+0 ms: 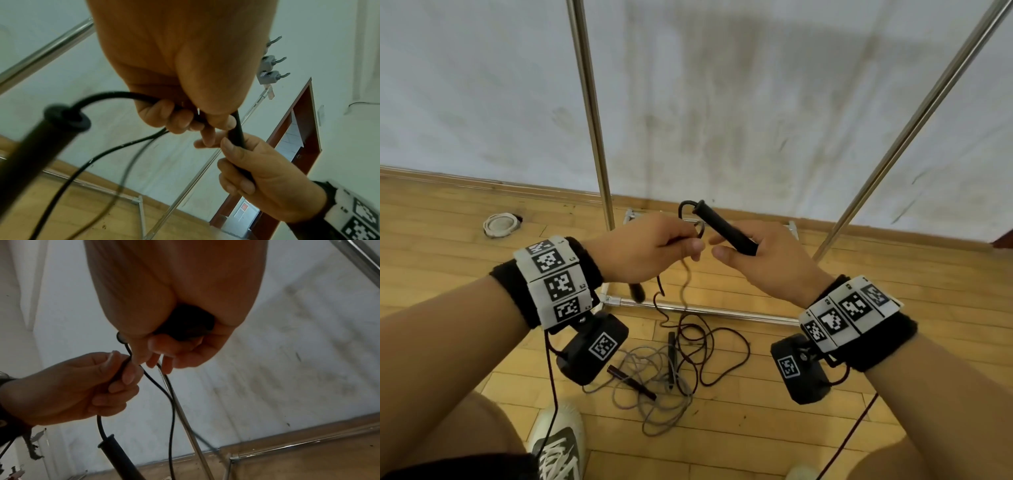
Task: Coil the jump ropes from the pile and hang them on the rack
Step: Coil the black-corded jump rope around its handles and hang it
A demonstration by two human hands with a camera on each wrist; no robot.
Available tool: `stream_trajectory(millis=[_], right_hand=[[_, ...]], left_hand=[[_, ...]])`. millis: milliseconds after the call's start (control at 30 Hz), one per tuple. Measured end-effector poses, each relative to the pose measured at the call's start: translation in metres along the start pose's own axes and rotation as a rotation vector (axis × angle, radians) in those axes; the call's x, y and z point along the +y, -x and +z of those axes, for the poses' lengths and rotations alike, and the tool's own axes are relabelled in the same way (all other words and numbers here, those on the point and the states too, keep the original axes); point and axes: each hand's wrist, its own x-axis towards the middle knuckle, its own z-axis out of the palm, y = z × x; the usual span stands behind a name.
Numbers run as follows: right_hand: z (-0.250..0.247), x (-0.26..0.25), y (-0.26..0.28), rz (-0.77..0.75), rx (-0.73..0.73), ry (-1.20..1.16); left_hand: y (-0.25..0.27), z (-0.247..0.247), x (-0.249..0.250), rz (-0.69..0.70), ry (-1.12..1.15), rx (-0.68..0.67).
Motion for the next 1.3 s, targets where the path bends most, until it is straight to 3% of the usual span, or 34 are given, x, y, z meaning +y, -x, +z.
stream_trajectory(millis=[133, 233, 400, 567, 633, 767, 900, 1100, 1300], right_hand=[[0.003, -0.002, -0.003, -0.051, 0.065, 0.001], [0.006, -0.006, -0.004, -0.131, 0.019, 0.057], [0.008, -0.005, -0.004, -0.055, -0.027, 0.020], [-0.010, -0.008, -0.004, -0.021, 0.112, -0.162], [-0.020, -0.008, -0.004, -0.034, 0.189, -0.229], [-0.031, 0.000, -0.006, -0.013, 0.296, -0.200], [-0.035, 0.011, -0.005, 0.059, 0.348, -0.172], [-0.027, 0.013, 0.005, 0.150, 0.171, -0.426], [-0.006, 0.003, 0.014, 0.128, -0.043, -0.530]], left_hand=[[0.004, -0.004, 0.002, -0.014, 0.005, -0.021], [0.004, -0.001, 0.004, -0.018, 0.030, -0.099], [0.004, -0.004, 0.000, -0.026, 0.063, -0.065], [0.007, -0.001, -0.020, -0.111, -0.059, -0.166], [0.007, 0.001, -0.024, -0.130, -0.009, -0.178], [0.002, 0.001, -0.025, -0.147, 0.147, -0.127], [-0.002, -0.001, -0.023, -0.183, 0.012, -0.136], [-0.007, -0.017, -0.014, -0.207, 0.137, 0.020], [-0.018, -0.019, 0.012, -0.156, 0.336, 0.196]])
